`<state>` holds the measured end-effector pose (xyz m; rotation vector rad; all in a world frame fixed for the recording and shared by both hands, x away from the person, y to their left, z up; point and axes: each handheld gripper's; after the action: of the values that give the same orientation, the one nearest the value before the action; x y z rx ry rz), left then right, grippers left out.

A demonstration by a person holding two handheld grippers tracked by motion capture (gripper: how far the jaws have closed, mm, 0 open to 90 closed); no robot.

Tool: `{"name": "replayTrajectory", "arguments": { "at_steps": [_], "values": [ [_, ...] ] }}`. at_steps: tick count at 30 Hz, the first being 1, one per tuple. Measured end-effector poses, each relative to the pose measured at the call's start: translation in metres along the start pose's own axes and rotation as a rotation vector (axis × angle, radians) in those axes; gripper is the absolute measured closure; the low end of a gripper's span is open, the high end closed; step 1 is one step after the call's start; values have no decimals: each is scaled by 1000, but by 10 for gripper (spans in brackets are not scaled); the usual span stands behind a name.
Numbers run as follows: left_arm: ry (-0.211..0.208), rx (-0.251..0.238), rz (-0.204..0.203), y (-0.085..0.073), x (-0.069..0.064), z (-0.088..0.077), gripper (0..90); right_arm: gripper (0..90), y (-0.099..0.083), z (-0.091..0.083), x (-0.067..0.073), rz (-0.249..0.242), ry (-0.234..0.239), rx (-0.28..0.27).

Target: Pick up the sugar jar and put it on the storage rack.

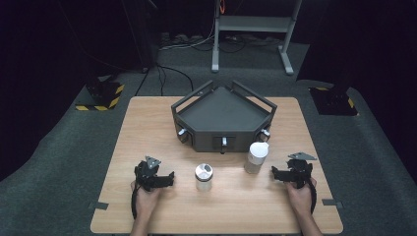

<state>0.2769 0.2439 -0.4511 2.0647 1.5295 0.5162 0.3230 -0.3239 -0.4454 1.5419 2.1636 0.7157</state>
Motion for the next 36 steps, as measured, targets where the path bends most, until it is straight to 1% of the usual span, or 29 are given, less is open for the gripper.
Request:
{"name": "replayTrajectory", "arguments": {
  "at_steps": [5, 13, 16, 18, 19, 20, 23, 27, 28, 29, 32, 33, 34, 35, 36],
  "values": [
    [-1, 1, 2, 0, 0, 0, 30, 15, 0, 0, 0, -1, 0, 0],
    [6, 3, -8, 0, -3, 0, 25, 15, 0, 0, 0, -1, 0, 0],
    [4, 13, -5, 2, -3, -1, 19, 15, 0, 0, 0, 0, 0, 0],
    [10, 22, 12, 4, -5, -3, 19, 15, 0, 0, 0, 0, 0, 0],
    [10, 22, 12, 4, -5, -3, 19, 15, 0, 0, 0, 0, 0, 0],
    [6, 22, 29, 4, -6, -5, 20, 15, 0, 0, 0, -1, 0, 0],
    [4, 19, 36, 4, -7, -6, 19, 15, 0, 0, 0, -1, 0, 0],
    [-21, 18, 76, 6, -10, -13, 18, 16, 0, 0, 0, -1, 0, 0],
    [-21, 18, 76, 6, -10, -13, 18, 16, 0, 0, 0, -1, 0, 0],
    [-40, 19, 87, 5, -9, -15, 18, 15, 0, 0, 0, -1, -1, 0],
    [-75, 21, 110, 4, -8, -18, 17, 16, 0, 0, 0, -2, 0, 0],
    [-98, 24, 129, 3, -9, -19, 17, 16, 0, 0, 0, -1, 0, 0],
    [-98, 24, 129, 3, -9, -19, 17, 16, 0, 0, 0, -1, 0, 0],
    [-107, 25, 140, 2, -10, -20, 17, 16, 0, 0, 0, -2, 0, 0],
    [-123, 28, 160, 1, -12, -21, 18, 16, 0, 0, 0, -1, 0, 0]
  ]
}}
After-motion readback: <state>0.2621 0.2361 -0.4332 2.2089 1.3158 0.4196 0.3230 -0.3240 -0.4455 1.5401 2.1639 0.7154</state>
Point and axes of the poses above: each handheld gripper's, and its own axes: z roughly forward along the jaws, y roughly out of its top, x roughly to its left, and after that the axes turned 9 degrees about x, right-handed
